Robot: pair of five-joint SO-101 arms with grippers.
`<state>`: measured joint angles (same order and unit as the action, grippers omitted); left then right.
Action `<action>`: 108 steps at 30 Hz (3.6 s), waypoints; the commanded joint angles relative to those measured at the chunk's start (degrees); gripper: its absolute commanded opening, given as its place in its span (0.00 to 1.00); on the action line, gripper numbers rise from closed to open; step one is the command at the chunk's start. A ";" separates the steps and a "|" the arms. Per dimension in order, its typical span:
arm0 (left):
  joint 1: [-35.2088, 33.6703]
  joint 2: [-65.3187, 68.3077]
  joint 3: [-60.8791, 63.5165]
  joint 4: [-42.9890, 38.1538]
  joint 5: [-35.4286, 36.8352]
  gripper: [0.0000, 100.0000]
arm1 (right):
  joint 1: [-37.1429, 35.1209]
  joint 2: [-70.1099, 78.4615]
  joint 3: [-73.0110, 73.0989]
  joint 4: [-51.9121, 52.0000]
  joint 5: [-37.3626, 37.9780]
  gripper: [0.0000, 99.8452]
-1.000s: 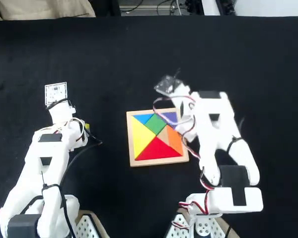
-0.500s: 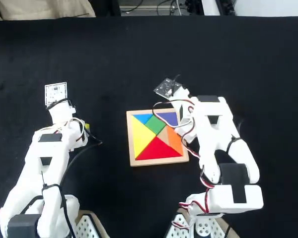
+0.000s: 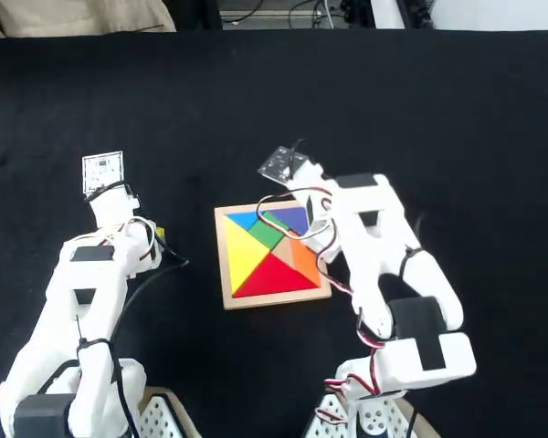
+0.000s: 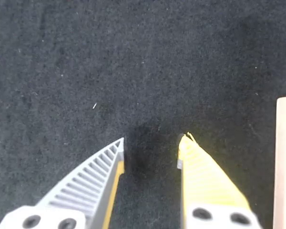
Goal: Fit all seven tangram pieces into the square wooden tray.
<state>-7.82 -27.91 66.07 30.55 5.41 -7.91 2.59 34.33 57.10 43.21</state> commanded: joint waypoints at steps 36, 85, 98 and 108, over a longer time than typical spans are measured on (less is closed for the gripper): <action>-0.13 0.09 -1.89 -0.62 0.35 0.19 | -16.44 -23.96 21.41 9.76 -0.62 0.01; -0.04 0.09 -1.89 -0.62 0.35 0.19 | -13.80 -18.33 22.55 -1.76 -0.62 0.01; -0.04 0.09 -1.89 -0.62 0.35 0.19 | -11.43 -18.68 20.35 -1.76 -0.70 0.01; -0.04 0.09 -1.89 -0.62 0.35 0.19 | -14.68 -18.59 20.62 0.00 -0.88 0.01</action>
<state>-7.82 -27.91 66.07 30.55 5.41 -20.66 -15.87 57.98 56.84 42.15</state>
